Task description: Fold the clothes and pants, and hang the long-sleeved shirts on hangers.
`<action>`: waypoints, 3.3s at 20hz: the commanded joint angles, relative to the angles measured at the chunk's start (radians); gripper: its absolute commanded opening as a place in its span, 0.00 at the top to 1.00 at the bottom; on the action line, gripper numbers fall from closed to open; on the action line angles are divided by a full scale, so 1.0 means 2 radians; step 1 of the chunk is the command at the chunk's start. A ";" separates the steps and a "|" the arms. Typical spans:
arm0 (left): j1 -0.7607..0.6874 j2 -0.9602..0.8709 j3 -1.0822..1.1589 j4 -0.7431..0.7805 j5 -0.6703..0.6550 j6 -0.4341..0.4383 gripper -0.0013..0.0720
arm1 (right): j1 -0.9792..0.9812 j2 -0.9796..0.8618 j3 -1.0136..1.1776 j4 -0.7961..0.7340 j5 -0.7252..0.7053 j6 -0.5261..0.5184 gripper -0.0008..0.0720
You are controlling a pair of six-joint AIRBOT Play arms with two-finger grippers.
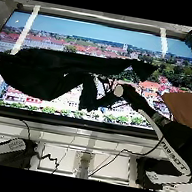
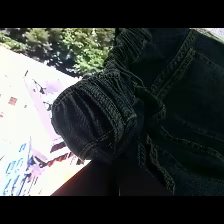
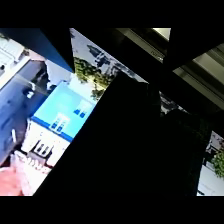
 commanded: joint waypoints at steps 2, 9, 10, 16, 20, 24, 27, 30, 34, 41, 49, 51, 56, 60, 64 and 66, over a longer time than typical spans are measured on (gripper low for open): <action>0.001 0.000 -0.006 -0.002 0.011 0.000 0.93 | 0.014 -0.028 0.000 0.028 0.001 0.009 0.13; 0.001 0.000 -0.006 -0.006 0.015 0.000 0.93 | 0.014 -0.055 0.001 0.086 -0.057 0.012 0.40; 0.001 0.000 -0.006 -0.006 0.015 0.000 0.93 | 0.014 -0.056 0.006 0.085 -0.066 0.014 0.48; 0.001 0.001 -0.006 -0.045 0.034 0.000 0.93 | 0.009 -0.054 0.086 -0.043 0.002 0.004 0.95; 0.003 0.008 0.002 -0.108 0.093 0.000 0.93 | -0.041 -0.037 0.184 -0.248 0.114 0.005 0.95; 0.006 0.033 0.005 -0.107 0.168 0.000 0.93 | -0.136 0.002 0.225 -0.274 0.145 0.005 0.95; 0.006 0.047 0.005 -0.107 0.225 0.000 0.93 | -0.214 0.024 0.225 -0.273 0.146 0.004 0.95; 0.006 0.047 0.005 -0.107 0.222 0.000 0.93 | -0.277 0.033 0.225 -0.269 0.168 0.004 0.95; 0.006 0.047 0.004 -0.105 0.204 0.000 0.93 | -0.315 0.043 0.225 -0.269 0.236 -0.068 0.95; 0.008 0.047 0.004 0.044 0.041 -0.037 0.93 | -0.322 0.098 0.225 -0.254 0.329 -0.144 0.96; 0.044 0.047 0.004 0.146 -0.068 -0.075 0.93 | -0.322 0.185 0.224 -0.188 0.257 -0.179 0.95; 0.044 0.044 0.004 0.123 -0.032 -0.075 0.93 | -0.322 0.168 0.217 -0.190 0.165 -0.179 0.95; 0.036 0.025 0.004 -0.107 0.093 -0.075 0.93 | -0.322 0.089 0.205 -0.213 -0.065 -0.179 0.95; 0.044 0.025 0.004 0.058 -0.029 -0.078 0.93 | -0.328 0.063 0.205 -0.252 -0.018 -0.179 0.95; 0.076 0.025 -0.017 0.267 -0.140 -0.073 0.93 | -0.329 0.063 0.147 -0.247 0.120 -0.184 0.96; 0.103 0.025 -0.060 0.271 -0.144 -0.069 0.93 | -0.326 0.068 0.062 -0.238 0.149 -0.183 0.96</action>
